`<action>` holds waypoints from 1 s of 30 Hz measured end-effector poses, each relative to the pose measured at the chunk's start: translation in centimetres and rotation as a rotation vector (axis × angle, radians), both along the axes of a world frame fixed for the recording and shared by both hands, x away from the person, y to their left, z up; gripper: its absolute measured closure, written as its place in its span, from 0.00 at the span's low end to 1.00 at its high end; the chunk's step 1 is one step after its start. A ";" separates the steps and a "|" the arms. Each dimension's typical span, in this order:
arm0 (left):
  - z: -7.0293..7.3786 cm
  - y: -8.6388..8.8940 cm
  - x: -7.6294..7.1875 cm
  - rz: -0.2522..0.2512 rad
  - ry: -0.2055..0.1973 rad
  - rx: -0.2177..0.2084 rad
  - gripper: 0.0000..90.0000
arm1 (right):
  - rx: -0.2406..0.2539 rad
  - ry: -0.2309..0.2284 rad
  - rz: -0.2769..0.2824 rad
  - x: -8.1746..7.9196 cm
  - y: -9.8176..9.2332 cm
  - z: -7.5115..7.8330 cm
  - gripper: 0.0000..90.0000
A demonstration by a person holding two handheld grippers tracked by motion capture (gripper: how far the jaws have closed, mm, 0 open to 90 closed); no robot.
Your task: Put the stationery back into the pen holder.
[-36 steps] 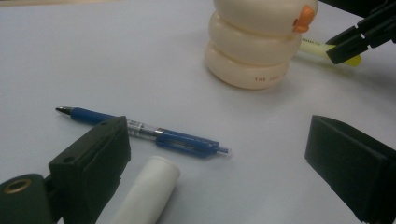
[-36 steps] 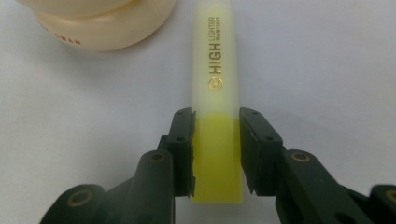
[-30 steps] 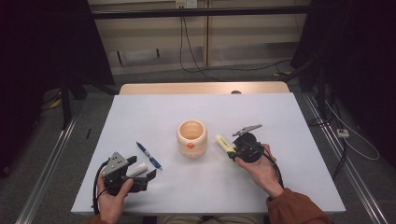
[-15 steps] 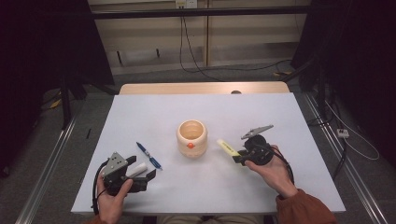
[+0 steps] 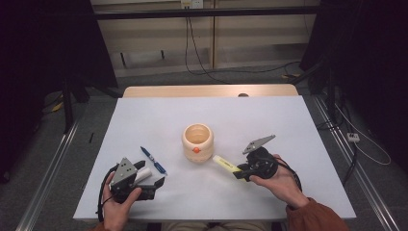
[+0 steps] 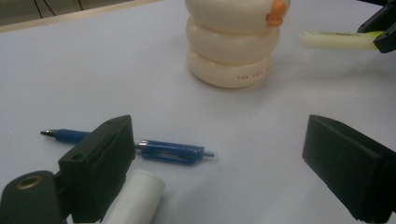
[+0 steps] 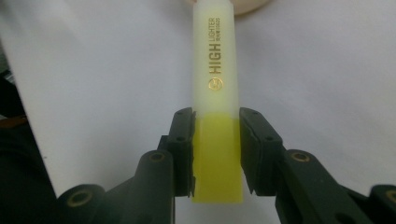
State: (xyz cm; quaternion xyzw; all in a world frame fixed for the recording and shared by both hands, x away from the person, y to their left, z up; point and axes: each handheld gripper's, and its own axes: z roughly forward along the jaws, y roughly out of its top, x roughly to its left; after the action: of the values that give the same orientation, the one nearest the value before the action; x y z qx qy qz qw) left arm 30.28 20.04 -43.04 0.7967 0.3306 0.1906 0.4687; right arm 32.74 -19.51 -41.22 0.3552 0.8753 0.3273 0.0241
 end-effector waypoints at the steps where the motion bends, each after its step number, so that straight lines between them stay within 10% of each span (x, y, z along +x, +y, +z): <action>1: 0.0 -0.3 -0.1 -0.013 -0.007 0.019 0.09 | 0.006 0.004 0.006 -0.1 0.1 0.0 0.75; 16: 0.2 -4.3 -0.3 -0.206 -0.036 0.106 0.07 | -0.002 0.010 0.099 -0.4 2.1 -0.1 0.75; 30: 0.2 -7.5 0.1 -0.311 -0.271 0.407 0.08 | -0.002 0.014 0.138 -0.2 3.3 0.0 0.75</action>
State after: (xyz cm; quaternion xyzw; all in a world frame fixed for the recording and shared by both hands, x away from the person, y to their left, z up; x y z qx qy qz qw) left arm 30.34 12.52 -42.88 0.8828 0.0937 0.2836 0.3626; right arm 32.55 -16.21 -41.22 0.2963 0.8981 0.3249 -0.0045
